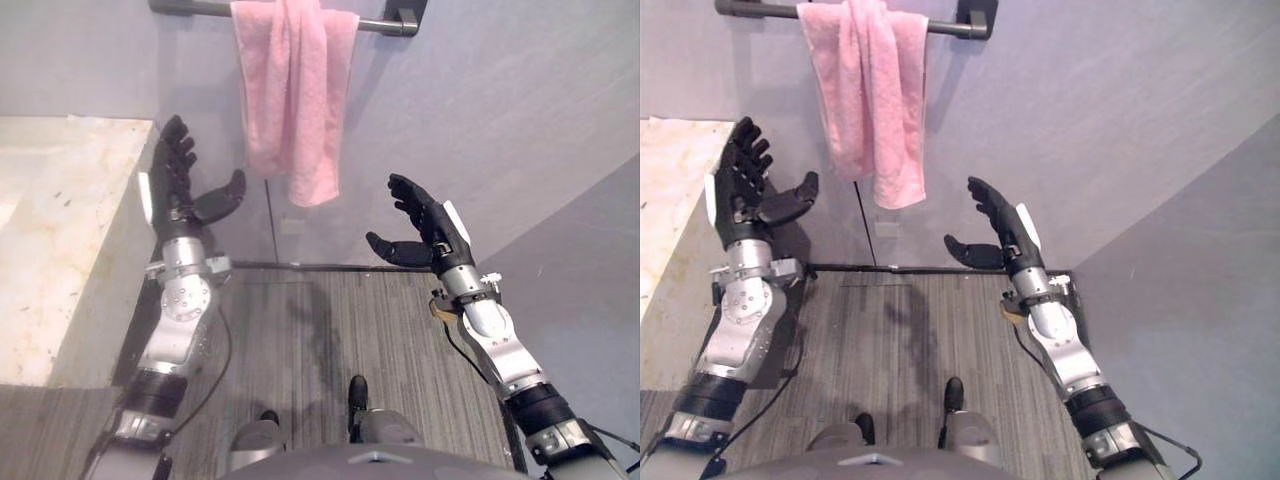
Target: Organize the bathroom.
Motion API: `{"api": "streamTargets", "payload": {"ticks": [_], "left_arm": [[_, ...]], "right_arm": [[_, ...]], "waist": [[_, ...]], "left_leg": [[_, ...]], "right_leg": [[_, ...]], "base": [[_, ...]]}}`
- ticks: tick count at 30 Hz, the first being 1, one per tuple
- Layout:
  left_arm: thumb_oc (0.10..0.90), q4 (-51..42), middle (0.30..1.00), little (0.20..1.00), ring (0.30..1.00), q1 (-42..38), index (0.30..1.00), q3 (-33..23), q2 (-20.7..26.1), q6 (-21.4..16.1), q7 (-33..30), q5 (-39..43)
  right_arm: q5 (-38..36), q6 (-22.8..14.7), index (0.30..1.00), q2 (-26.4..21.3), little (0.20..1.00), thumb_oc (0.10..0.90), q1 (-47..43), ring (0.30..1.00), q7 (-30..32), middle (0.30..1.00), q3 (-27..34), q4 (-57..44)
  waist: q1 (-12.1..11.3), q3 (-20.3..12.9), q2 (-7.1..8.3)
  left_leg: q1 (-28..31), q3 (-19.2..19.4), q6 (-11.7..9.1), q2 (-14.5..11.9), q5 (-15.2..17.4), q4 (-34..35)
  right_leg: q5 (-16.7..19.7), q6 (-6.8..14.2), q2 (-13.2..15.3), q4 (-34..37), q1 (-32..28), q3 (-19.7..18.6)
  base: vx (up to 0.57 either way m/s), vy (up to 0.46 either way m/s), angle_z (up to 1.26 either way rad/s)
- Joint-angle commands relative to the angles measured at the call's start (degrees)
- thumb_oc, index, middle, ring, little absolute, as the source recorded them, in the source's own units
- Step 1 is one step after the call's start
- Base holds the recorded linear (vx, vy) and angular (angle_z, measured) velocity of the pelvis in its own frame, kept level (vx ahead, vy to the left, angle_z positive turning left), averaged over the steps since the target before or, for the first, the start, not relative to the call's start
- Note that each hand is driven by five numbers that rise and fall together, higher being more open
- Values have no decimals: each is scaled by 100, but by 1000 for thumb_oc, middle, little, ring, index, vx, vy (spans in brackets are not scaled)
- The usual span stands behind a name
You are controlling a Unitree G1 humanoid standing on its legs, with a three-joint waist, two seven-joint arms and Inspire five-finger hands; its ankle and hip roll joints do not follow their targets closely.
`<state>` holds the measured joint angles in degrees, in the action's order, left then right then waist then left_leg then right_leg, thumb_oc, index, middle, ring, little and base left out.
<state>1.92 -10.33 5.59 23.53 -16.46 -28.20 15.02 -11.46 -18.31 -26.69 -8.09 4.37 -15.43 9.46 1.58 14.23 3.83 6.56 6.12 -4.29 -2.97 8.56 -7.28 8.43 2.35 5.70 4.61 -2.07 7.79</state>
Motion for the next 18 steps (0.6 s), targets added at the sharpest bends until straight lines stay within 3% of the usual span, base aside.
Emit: {"api": "streamTargets", "payload": {"ticks": [1,6,8,10,12,14,15,16,18], "left_arm": [[800,-265,900,900,900,-605,900,60,374,-577,411,-312],[800,-217,900,900,900,-638,900,-115,556,-367,1095,316],[800,-83,900,900,900,-729,900,-166,594,-349,1276,398],[800,83,900,900,900,-834,900,-170,691,-290,1291,345],[800,421,900,900,900,-956,900,-185,911,-331,1142,243],[800,629,900,900,900,-986,900,-267,1054,-398,1021,228],[800,839,900,900,900,-1036,900,-434,1208,-440,924,274],[800,882,900,900,900,-1047,900,-474,1240,-444,887,224],[800,1062,900,900,900,-1038,900,-573,1403,-487,836,288]], "right_arm": [[-107,-464,900,-416,900,800,-768,900,71,900,303,-285],[-179,-267,900,-388,900,800,-619,900,-111,900,380,-584],[-167,-249,900,-276,900,800,-569,900,-221,900,376,-559],[-133,-322,900,-215,900,800,-499,900,-303,900,319,-524],[-170,-382,900,-171,900,800,-407,900,-500,900,273,-502],[-189,-404,900,-132,900,800,-393,900,-686,900,232,-465],[-213,-388,900,-115,900,800,-404,900,-917,900,218,-444],[-204,-370,900,-110,900,800,-409,900,-965,900,213,-433],[-244,-311,900,-152,900,800,-452,900,-1102,900,120,-448]], "waist": [[115,-653,-433],[152,-777,-499],[171,-783,-546],[223,-742,-605],[267,-724,-614],[261,-719,-597],[242,-721,-566],[237,-724,-556],[253,-745,-477]], "left_leg": [[-439,-180,-300,-540,-1094,1062],[-344,-207,-169,-262,-934,1070],[-346,-192,-41,-136,-869,1019],[-281,-201,80,-65,-840,1035],[-230,-167,142,-5,-776,1044],[-174,-73,105,5,-758,1072],[-142,131,31,9,-734,1078],[-134,194,20,14,-723,1078],[-68,485,-11,104,-635,1080]], "right_leg": [[-1628,600,-94,-729,-548,234],[-1695,826,221,-1143,-344,204],[-1765,935,336,-1712,-135,167],[-1614,1070,372,-2513,240,-23],[-1461,1127,381,-2752,430,-81],[-1396,1122,405,-2419,424,63],[-1342,1081,428,-1625,305,413],[-1294,1071,426,-1418,265,499],[-873,1009,279,-476,203,780]], "base": [[177,213,-10],[215,239,-15],[177,215,-12],[145,130,-13],[221,66,-30],[211,-14,-49],[180,-42,-53],[230,-56,-76],[198,-31,-59]]}}
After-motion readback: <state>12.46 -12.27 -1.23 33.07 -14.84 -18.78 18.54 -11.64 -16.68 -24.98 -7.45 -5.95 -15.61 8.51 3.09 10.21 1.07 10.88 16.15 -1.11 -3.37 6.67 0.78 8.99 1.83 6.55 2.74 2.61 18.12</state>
